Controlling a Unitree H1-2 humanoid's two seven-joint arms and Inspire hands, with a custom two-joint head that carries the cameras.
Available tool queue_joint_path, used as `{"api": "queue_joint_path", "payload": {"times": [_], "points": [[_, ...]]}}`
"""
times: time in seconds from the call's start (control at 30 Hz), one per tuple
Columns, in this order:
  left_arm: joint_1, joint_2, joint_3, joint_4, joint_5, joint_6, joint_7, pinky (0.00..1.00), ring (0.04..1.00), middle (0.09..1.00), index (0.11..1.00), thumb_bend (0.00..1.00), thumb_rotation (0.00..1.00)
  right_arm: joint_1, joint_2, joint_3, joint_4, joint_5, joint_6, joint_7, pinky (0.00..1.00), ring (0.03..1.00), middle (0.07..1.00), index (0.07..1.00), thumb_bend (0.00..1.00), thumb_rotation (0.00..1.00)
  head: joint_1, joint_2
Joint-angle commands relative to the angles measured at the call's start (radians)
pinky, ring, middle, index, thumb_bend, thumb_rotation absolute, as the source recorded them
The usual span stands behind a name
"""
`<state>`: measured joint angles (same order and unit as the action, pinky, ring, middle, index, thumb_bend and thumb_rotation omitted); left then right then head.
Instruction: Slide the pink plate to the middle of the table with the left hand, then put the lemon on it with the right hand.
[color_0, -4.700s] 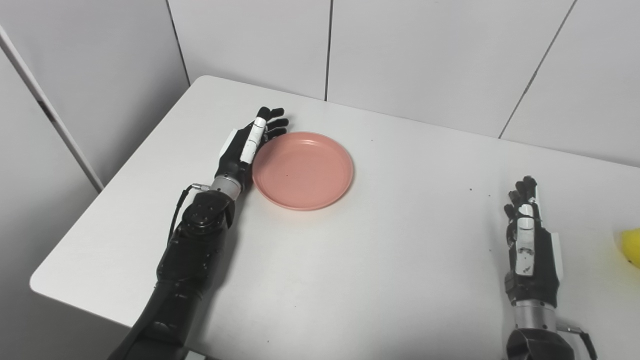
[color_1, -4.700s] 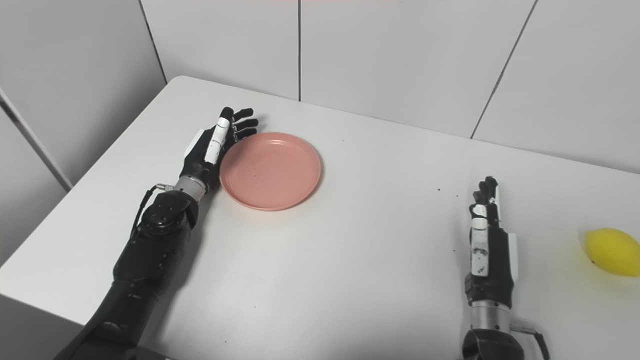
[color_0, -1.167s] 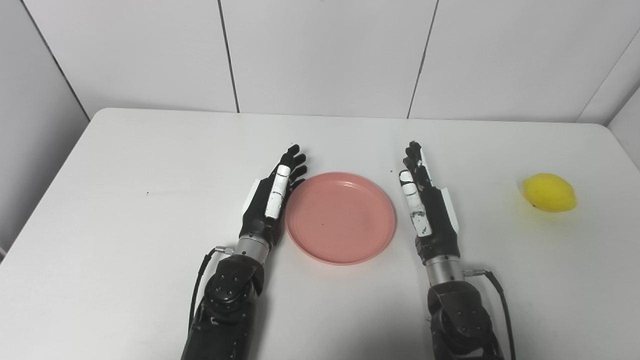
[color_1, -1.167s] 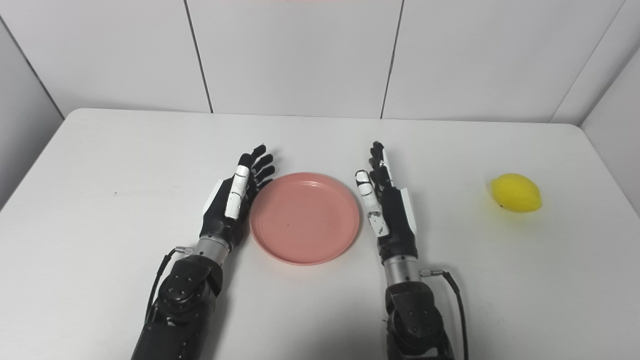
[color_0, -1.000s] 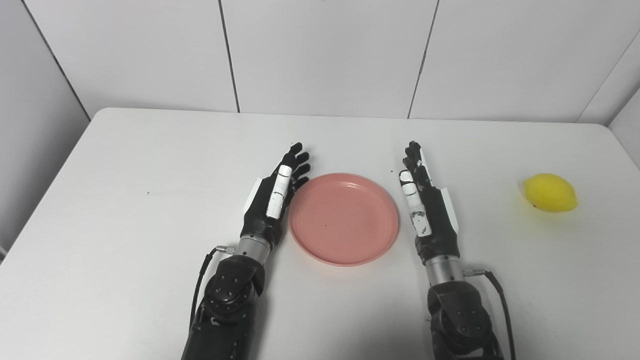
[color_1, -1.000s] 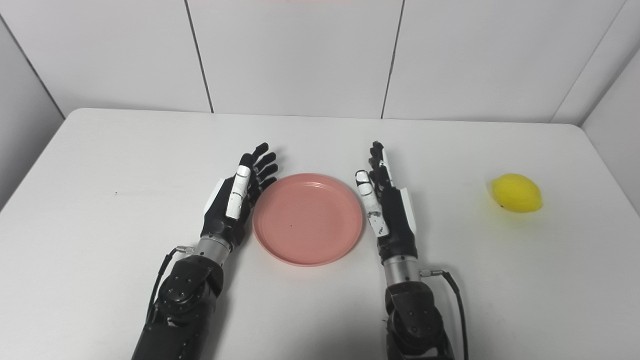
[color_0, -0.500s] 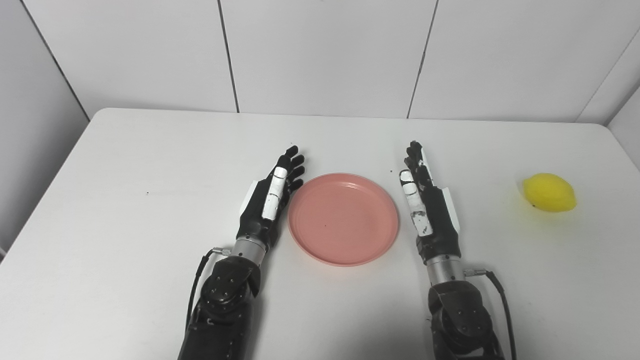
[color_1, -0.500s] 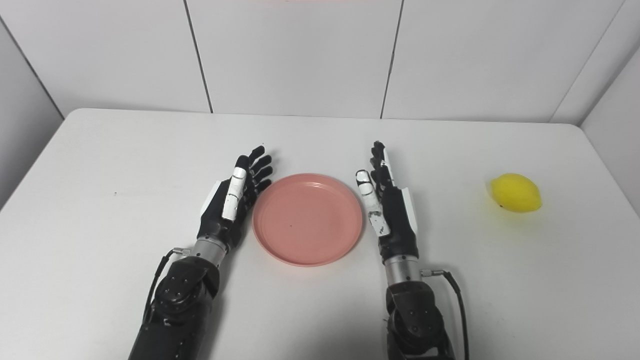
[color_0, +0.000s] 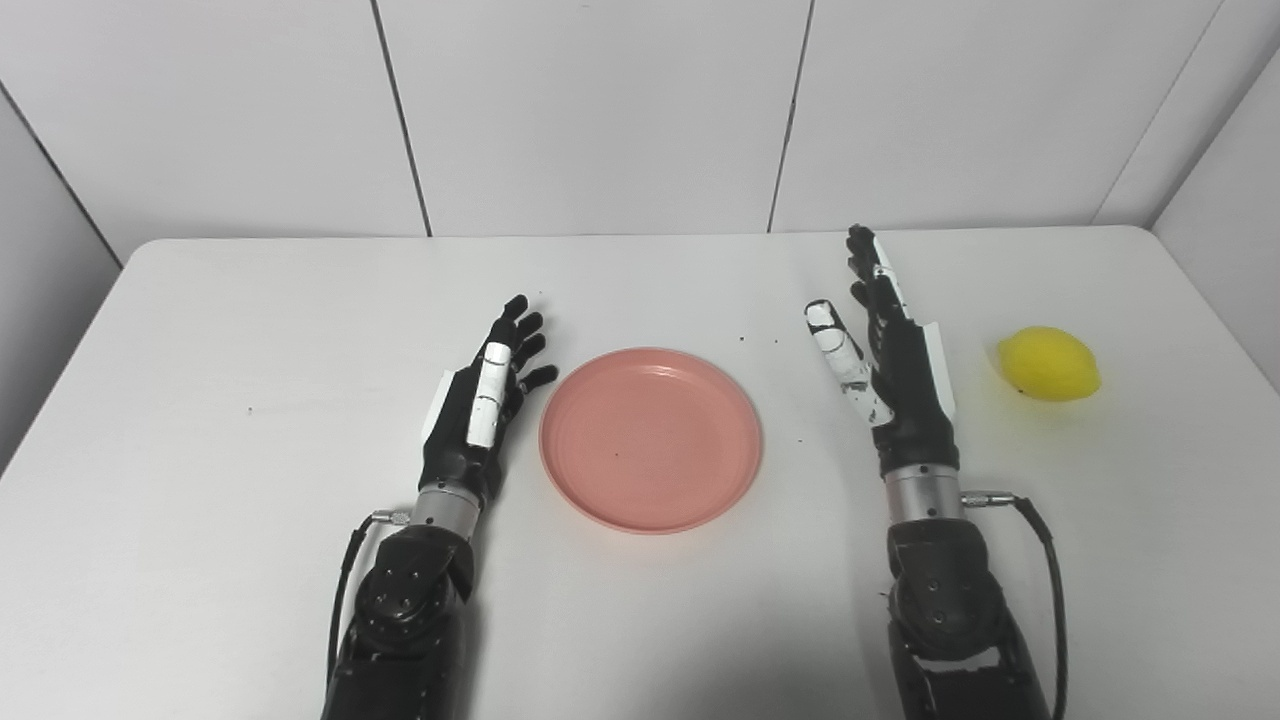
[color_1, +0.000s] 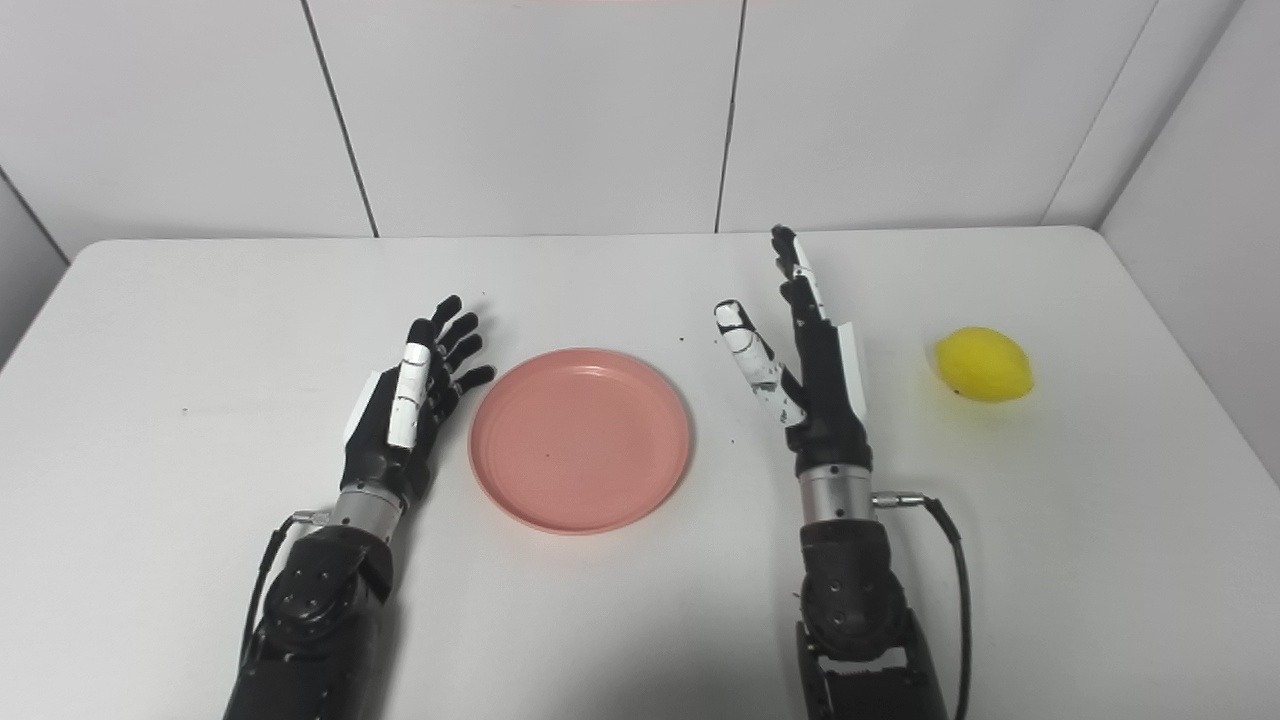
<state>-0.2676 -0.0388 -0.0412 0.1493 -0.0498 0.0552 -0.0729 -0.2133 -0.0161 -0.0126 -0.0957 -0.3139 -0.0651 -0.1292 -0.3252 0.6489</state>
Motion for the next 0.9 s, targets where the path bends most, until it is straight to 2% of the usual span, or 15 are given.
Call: {"api": "queue_joint_path", "payload": {"times": [0.0,0.23,0.27,0.3,0.47,0.57,0.87], "points": [[-0.032,0.005,0.005,-0.011,-0.007,-0.036,-0.004,0.94,0.937,0.935,0.935,0.66,1.00,-0.035,-0.023,-0.021,-0.046,-0.023,0.014,-0.022,0.91,0.935,0.926,0.925,0.68,0.84,0.001,-0.001],[-0.037,0.012,0.003,0.003,-0.010,-0.052,-0.014,0.94,0.934,0.937,0.936,0.67,1.00,-0.044,-0.075,-0.063,-0.071,-0.057,0.064,-0.025,0.85,0.890,0.887,0.887,0.64,0.66,-0.052,-0.006],[-0.037,0.013,0.003,0.005,-0.012,-0.054,-0.017,0.94,0.936,0.940,0.937,0.67,1.00,-0.045,-0.078,-0.068,-0.072,-0.061,0.068,-0.029,0.84,0.883,0.879,0.879,0.65,0.59,-0.052,-0.006],[-0.037,0.015,0.004,0.009,-0.018,-0.060,-0.022,0.94,0.936,0.941,0.938,0.67,1.00,-0.046,-0.087,-0.072,-0.072,-0.070,0.072,-0.031,0.84,0.880,0.876,0.876,0.65,0.57,-0.070,-0.008],[-0.039,0.017,0.011,0.019,-0.038,-0.071,-0.035,0.95,0.940,0.943,0.938,0.68,1.00,-0.046,-0.122,-0.089,-0.075,-0.087,0.100,-0.022,0.86,0.884,0.879,0.882,0.69,0.54,-0.087,-0.006],[-0.042,0.019,0.011,0.025,-0.039,-0.077,-0.035,0.95,0.936,0.937,0.936,0.69,1.00,-0.041,-0.144,-0.096,-0.092,-0.121,0.141,-0.017,0.86,0.879,0.880,0.882,0.71,0.54,-0.110,-0.007],[-0.051,0.022,0.013,0.053,-0.071,-0.095,-0.062,0.97,0.955,0.955,0.948,0.72,1.00,-0.026,-0.185,-0.109,-0.121,-0.157,0.223,-0.013,0.83,0.863,0.872,0.878,0.72,0.47,-0.149,-0.006]]}}
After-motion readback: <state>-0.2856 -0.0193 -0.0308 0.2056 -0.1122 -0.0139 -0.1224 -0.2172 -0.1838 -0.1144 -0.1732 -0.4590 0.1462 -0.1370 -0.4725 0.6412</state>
